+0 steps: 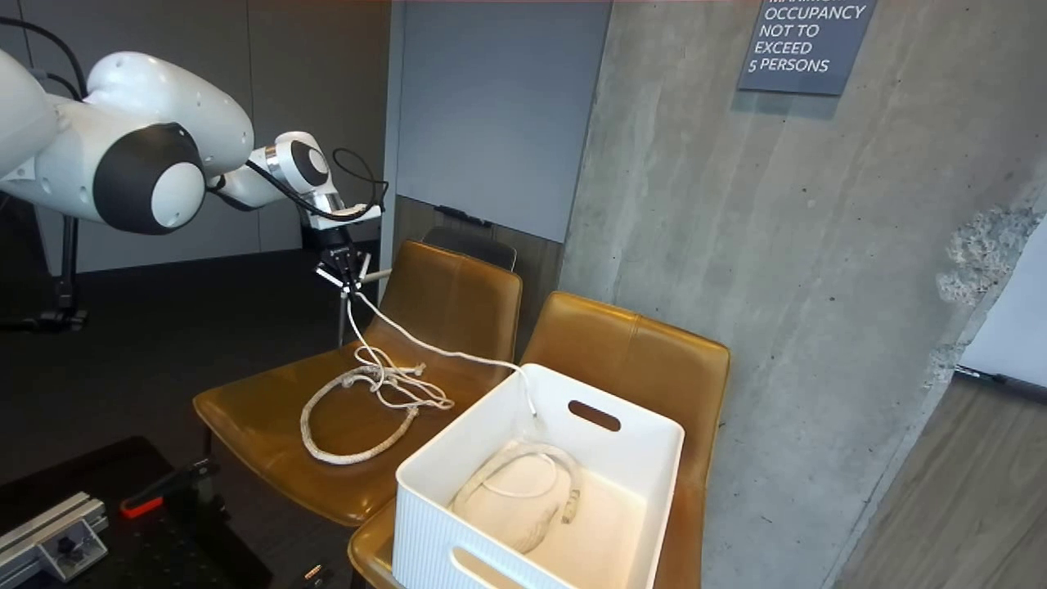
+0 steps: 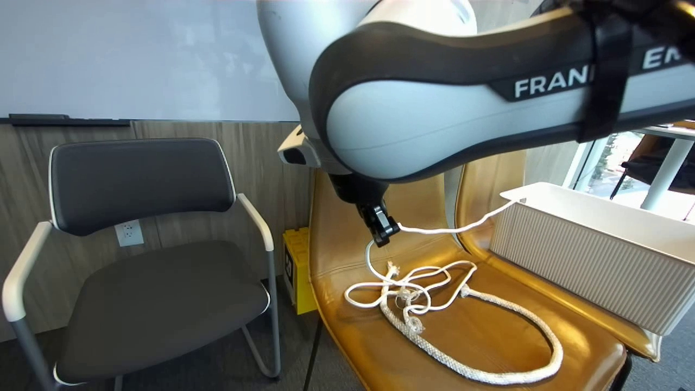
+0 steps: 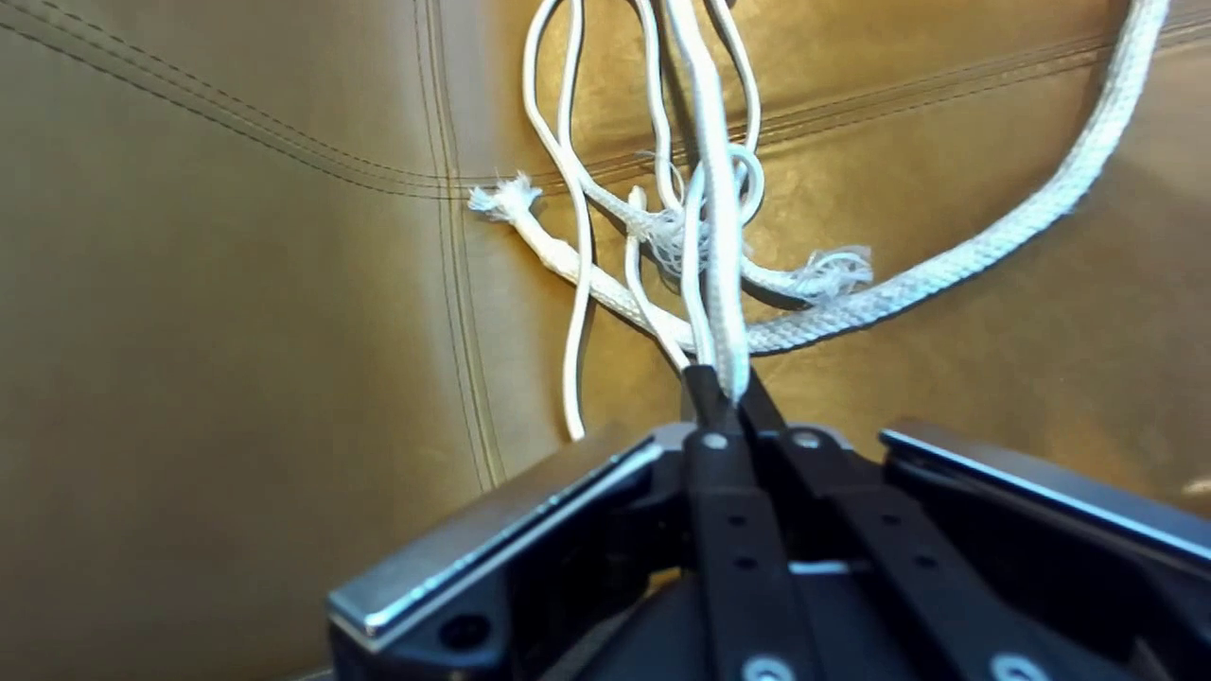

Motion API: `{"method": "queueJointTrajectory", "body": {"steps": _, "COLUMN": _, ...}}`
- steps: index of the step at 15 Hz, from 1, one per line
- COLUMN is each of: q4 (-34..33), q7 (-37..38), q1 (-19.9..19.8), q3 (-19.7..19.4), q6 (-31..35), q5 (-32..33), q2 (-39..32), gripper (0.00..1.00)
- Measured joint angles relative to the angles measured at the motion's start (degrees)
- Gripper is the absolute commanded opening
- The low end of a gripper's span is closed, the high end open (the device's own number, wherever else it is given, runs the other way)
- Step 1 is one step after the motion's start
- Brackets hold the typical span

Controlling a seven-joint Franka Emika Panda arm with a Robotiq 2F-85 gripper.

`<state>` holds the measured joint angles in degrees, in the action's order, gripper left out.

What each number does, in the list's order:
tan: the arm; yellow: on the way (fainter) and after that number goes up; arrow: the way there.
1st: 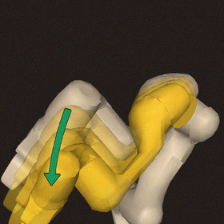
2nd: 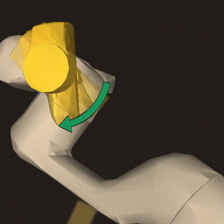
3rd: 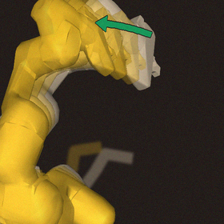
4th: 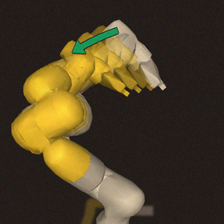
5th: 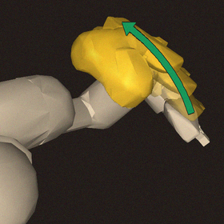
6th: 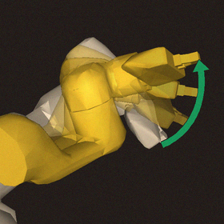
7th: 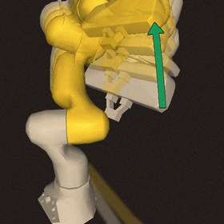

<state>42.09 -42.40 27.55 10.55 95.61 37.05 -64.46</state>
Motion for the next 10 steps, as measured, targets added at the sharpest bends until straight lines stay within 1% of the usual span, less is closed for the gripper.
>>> {"method": "queueJointTrajectory", "body": {"steps": 1, "q4": 0.23, "q7": 0.04, "q1": -0.77, "q3": 0.2, "q6": -0.01, "q5": -1.0, "q2": -0.2, "gripper": 0.29}}
{"method": "queueJointTrajectory", "body": {"steps": 2, "q4": 0.74, "q7": 0.09, "q1": -1.79, "q3": 0.33, "q6": -0.01, "q5": -2.13, "q2": -0.24, "gripper": 0.31}}
{"method": "queueJointTrajectory", "body": {"steps": 3, "q4": 1.36, "q7": 0.15, "q1": -2.96, "q3": 0.47, "q6": 0.02, "q5": -3.15, "q2": -0.2, "gripper": 0.36}}
{"method": "queueJointTrajectory", "body": {"steps": 7, "q4": 5.59, "q7": 0.24, "q1": -7.94, "q3": 0.53, "q6": 0.32, "q5": -4.76, "q2": 0.33, "gripper": 0.66}}
{"method": "queueJointTrajectory", "body": {"steps": 10, "q4": 11.78, "q7": 0.24, "q1": -12.58, "q3": 0.21, "q6": 2.17, "q5": -4.68, "q2": 2.22, "gripper": 0.88}}
